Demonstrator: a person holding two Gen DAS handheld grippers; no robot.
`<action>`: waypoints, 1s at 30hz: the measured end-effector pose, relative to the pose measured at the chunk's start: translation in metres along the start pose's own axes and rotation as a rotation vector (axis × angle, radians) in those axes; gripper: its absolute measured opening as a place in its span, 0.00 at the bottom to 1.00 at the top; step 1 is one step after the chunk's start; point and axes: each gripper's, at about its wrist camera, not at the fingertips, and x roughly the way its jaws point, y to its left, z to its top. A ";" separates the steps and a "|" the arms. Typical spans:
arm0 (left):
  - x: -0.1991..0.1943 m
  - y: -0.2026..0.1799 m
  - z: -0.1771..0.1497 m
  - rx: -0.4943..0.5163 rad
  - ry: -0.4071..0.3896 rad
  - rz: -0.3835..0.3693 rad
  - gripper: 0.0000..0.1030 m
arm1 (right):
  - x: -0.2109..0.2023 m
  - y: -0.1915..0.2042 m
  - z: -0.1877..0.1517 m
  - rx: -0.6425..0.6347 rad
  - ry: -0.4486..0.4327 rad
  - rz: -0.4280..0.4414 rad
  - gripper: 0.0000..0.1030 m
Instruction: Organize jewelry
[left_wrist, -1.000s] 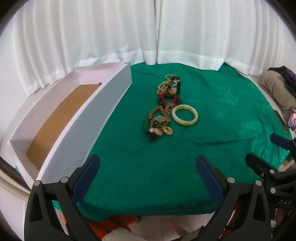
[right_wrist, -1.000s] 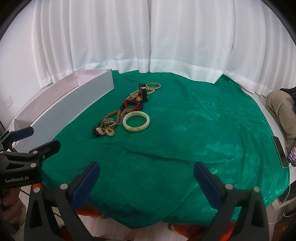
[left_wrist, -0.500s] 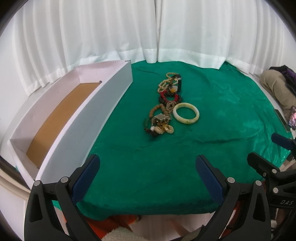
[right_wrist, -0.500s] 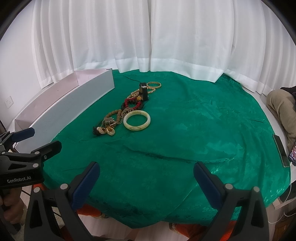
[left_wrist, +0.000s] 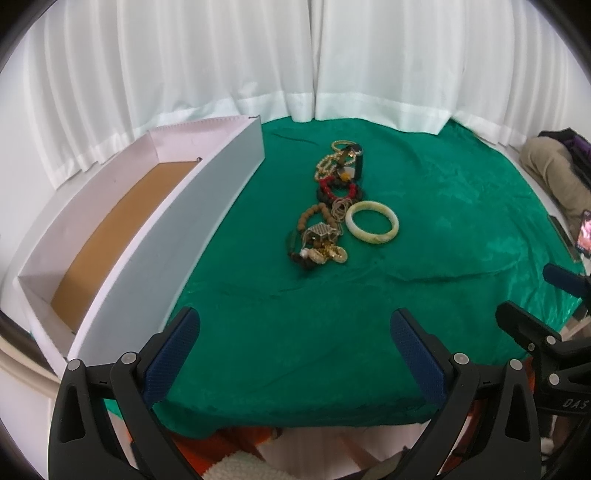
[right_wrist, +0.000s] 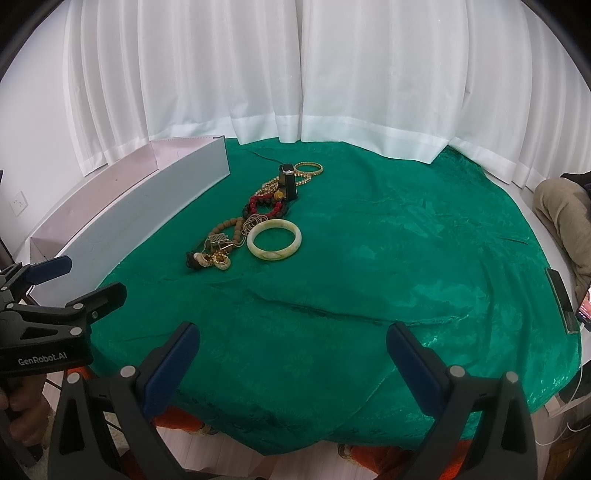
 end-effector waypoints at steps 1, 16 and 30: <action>0.001 0.000 0.000 0.000 0.002 0.000 1.00 | 0.000 0.000 0.000 0.000 0.000 0.000 1.00; 0.010 0.004 0.001 -0.019 0.028 0.014 1.00 | 0.007 0.000 -0.004 0.012 0.014 0.007 1.00; 0.042 0.037 0.011 -0.087 0.096 -0.053 0.99 | 0.020 -0.016 -0.002 0.056 0.051 0.026 1.00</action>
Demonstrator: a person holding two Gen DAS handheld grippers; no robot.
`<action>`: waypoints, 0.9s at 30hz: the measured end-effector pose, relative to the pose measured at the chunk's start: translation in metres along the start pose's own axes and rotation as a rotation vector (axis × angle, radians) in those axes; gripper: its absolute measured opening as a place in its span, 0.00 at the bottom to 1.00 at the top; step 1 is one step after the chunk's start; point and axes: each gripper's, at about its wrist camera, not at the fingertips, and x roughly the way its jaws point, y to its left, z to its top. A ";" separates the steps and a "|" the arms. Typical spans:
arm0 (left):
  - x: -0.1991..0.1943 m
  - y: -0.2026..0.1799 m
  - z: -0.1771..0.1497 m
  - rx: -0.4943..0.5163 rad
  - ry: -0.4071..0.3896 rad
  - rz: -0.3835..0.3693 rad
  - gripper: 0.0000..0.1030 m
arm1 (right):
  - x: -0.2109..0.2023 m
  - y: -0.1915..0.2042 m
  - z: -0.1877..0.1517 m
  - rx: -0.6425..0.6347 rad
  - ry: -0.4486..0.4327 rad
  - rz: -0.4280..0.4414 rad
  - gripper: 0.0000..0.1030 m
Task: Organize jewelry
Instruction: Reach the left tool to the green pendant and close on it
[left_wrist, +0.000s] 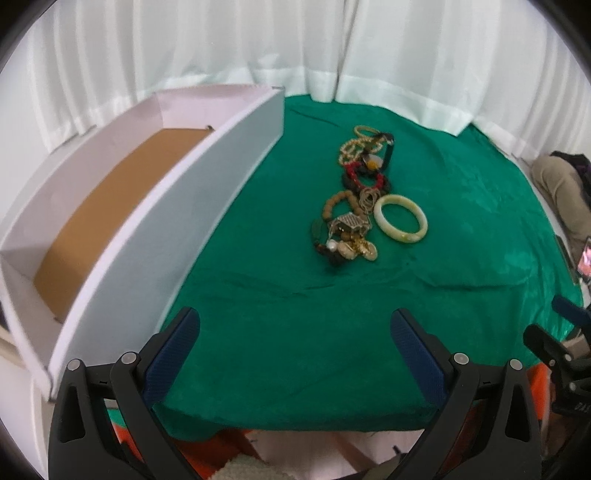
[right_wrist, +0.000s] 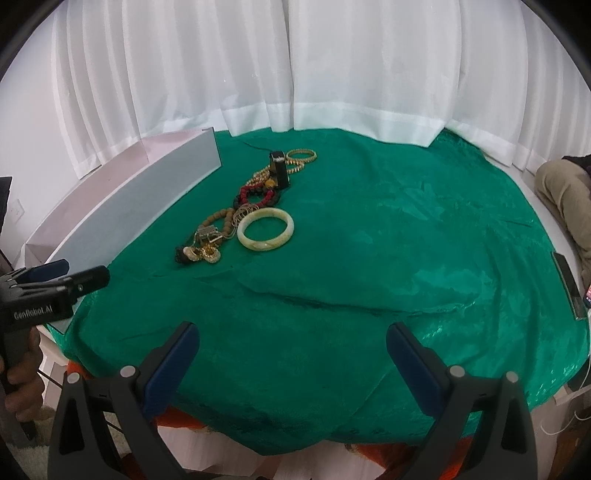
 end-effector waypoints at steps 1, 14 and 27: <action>0.005 -0.003 0.001 0.016 0.008 -0.006 0.99 | 0.001 0.000 0.000 0.000 0.001 0.002 1.00; 0.069 -0.034 0.042 0.136 0.058 -0.095 0.88 | 0.004 -0.012 -0.002 0.033 0.013 -0.007 1.00; 0.097 -0.033 0.038 0.200 0.073 -0.090 0.70 | 0.011 -0.023 -0.004 0.053 0.026 0.002 1.00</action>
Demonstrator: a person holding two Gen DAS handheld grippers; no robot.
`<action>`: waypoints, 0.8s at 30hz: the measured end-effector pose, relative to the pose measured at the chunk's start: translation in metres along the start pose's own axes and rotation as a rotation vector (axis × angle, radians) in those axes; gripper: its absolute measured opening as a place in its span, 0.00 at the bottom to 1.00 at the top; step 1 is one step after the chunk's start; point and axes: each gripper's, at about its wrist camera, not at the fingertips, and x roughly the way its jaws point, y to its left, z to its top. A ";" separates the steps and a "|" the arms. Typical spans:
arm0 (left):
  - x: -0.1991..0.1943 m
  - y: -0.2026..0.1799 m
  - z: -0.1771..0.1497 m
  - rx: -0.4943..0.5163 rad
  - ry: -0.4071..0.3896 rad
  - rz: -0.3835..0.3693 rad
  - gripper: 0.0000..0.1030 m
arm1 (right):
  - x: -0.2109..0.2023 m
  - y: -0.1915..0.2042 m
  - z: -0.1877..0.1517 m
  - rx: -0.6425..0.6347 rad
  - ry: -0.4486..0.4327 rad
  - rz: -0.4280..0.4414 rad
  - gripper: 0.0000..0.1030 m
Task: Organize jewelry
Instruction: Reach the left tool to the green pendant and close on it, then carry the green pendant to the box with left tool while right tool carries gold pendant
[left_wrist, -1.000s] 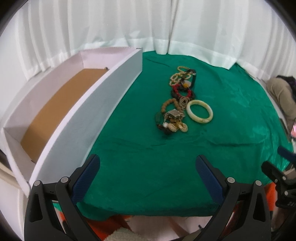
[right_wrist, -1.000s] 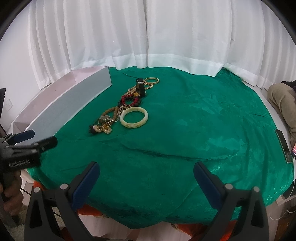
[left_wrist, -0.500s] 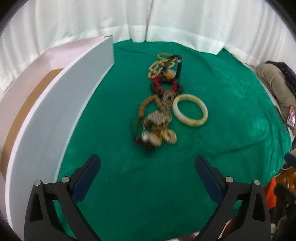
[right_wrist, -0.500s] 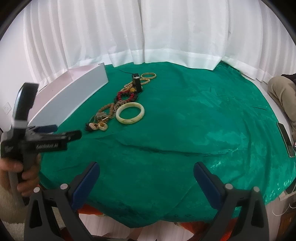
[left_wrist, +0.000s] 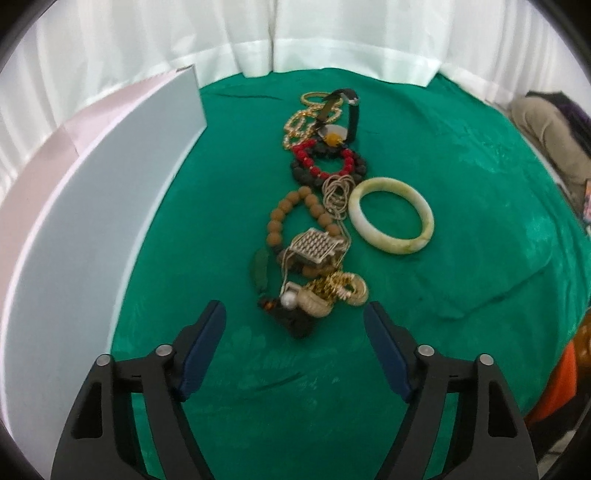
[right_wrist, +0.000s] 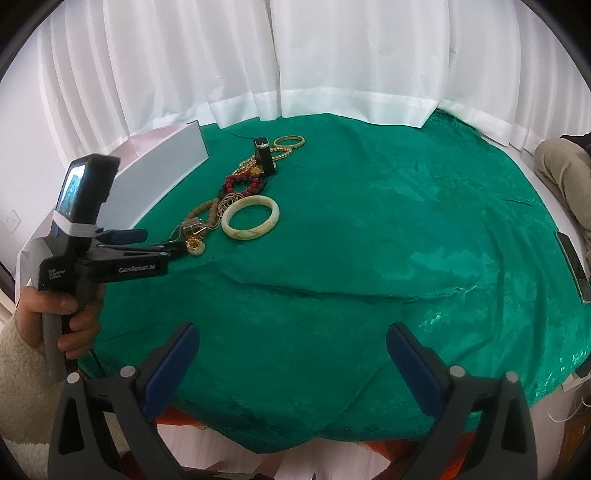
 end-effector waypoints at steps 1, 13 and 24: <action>0.001 0.003 -0.002 -0.009 0.006 -0.005 0.64 | 0.000 -0.001 0.000 0.003 0.000 -0.002 1.00; -0.004 0.018 -0.016 -0.075 0.010 -0.059 0.07 | 0.003 -0.002 0.000 0.007 0.010 -0.019 1.00; -0.037 0.050 -0.055 -0.129 0.001 -0.028 0.07 | 0.014 0.016 0.020 -0.055 -0.011 0.077 1.00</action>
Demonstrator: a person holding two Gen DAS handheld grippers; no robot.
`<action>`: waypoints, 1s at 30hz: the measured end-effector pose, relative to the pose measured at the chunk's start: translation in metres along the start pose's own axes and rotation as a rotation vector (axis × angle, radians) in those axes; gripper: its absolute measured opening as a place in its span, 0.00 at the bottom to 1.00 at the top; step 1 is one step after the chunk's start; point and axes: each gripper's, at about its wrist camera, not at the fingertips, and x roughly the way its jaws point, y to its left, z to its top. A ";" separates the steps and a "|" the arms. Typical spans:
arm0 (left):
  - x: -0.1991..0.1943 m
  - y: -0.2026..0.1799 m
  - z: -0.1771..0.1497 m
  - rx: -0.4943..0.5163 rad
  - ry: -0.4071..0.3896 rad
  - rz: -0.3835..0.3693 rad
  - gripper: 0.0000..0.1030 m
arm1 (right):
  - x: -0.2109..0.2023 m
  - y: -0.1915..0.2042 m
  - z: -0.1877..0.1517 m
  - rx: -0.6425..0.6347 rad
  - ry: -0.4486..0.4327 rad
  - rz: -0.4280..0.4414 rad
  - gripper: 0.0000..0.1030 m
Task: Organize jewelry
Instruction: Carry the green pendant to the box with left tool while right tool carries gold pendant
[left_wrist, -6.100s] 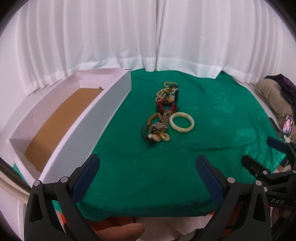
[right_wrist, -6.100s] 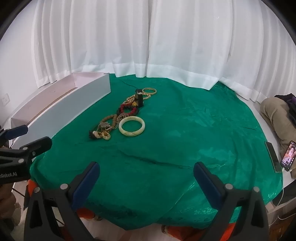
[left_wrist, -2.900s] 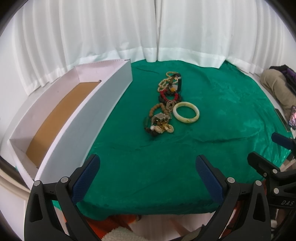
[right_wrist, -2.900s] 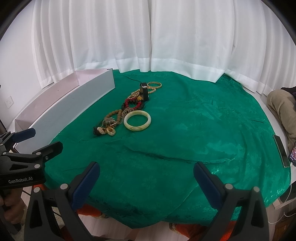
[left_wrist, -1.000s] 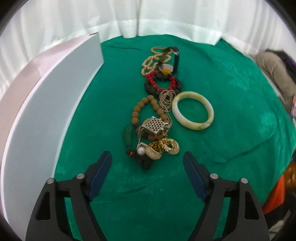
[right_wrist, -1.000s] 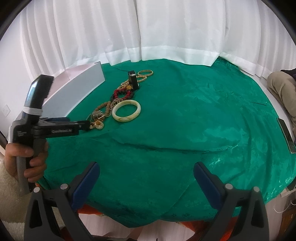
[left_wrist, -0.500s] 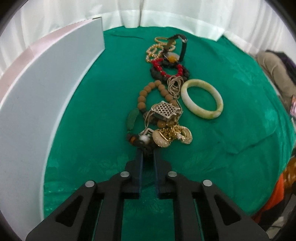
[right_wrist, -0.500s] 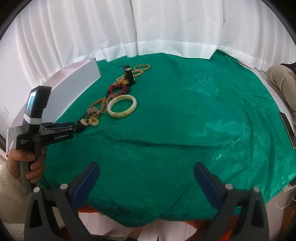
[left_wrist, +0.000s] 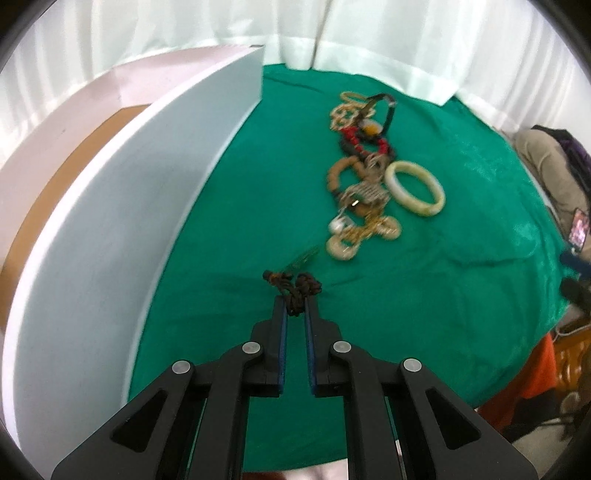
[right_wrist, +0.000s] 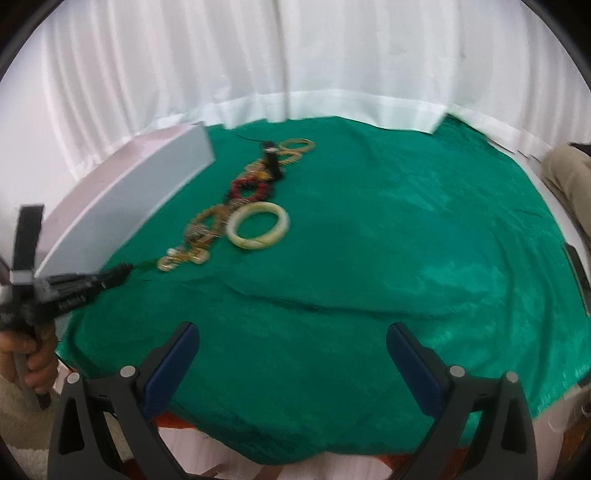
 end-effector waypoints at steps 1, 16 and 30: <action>0.000 0.003 -0.003 -0.007 0.003 0.000 0.07 | 0.005 0.005 0.006 -0.018 -0.005 0.023 1.00; -0.001 0.029 -0.016 -0.086 0.002 -0.013 0.07 | 0.152 0.080 0.051 -0.200 0.130 0.167 0.53; -0.044 0.021 0.004 -0.081 -0.039 -0.043 0.07 | 0.072 0.055 0.082 -0.143 0.113 0.271 0.25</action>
